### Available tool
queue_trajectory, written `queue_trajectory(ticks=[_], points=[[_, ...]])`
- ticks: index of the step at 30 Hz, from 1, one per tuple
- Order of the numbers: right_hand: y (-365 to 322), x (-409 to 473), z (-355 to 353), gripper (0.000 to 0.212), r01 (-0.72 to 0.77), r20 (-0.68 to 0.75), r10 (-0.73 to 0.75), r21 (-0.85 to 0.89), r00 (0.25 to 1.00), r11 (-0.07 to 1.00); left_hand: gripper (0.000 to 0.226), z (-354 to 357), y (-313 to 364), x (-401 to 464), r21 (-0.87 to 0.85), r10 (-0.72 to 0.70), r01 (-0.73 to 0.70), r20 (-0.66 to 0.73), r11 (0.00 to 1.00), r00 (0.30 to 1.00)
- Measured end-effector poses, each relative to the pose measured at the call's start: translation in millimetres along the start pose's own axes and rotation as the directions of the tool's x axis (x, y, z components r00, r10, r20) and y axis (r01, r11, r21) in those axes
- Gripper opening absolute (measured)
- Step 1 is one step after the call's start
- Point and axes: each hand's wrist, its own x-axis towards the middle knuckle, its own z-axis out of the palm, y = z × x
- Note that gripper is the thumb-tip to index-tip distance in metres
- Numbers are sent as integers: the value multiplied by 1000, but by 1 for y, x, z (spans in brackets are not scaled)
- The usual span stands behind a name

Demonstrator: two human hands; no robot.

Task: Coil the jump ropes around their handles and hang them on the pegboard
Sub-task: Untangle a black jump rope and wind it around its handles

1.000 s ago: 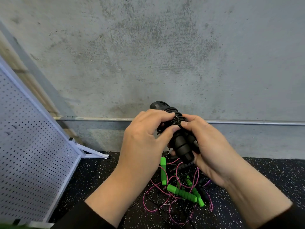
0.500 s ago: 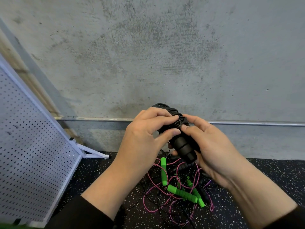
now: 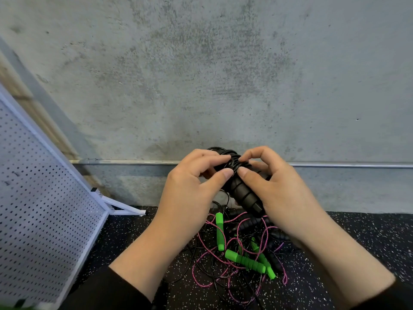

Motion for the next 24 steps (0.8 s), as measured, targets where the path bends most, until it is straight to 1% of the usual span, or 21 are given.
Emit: queue_trajectory(ticks=[3,5,7,12,13,15,17,19,22,24], points=[[1,0,-4,14,6,62,-1,-90,998,996,19,2,0,-2,1,-28,28,-15,1000,999],[2,0,-7,12,20,103,-5,-149,995,989,18,3,-1,-1,-33,-68,68,-14,997,998],[3,0,-9,13,50,115,-27,-209,993,977,17,3,-3,0,-64,-94,93,-11,994,995],[8,0,-8,14,106,113,-74,-306,991,946,15,3,-1,-2,-50,-103,104,20,993,994],[9,1,-7,15,115,109,-84,-318,990,941,15,3,-2,-3,-20,-75,75,20,997,997],[9,1,-6,16,134,93,-109,-333,990,933,15,4,-5,-4,87,39,-40,12,995,999],[9,1,-5,17,139,70,-122,-328,990,934,22,7,-10,-5,218,167,-167,18,962,986],[9,0,-4,18,135,56,-124,-331,991,934,27,9,-13,-6,324,250,-254,55,911,967],[9,0,-4,17,144,37,-140,-343,990,928,33,10,-12,-8,386,291,-306,97,870,952],[8,-1,-3,21,152,17,-155,-319,988,935,35,10,-9,-9,393,292,-294,65,871,954]])
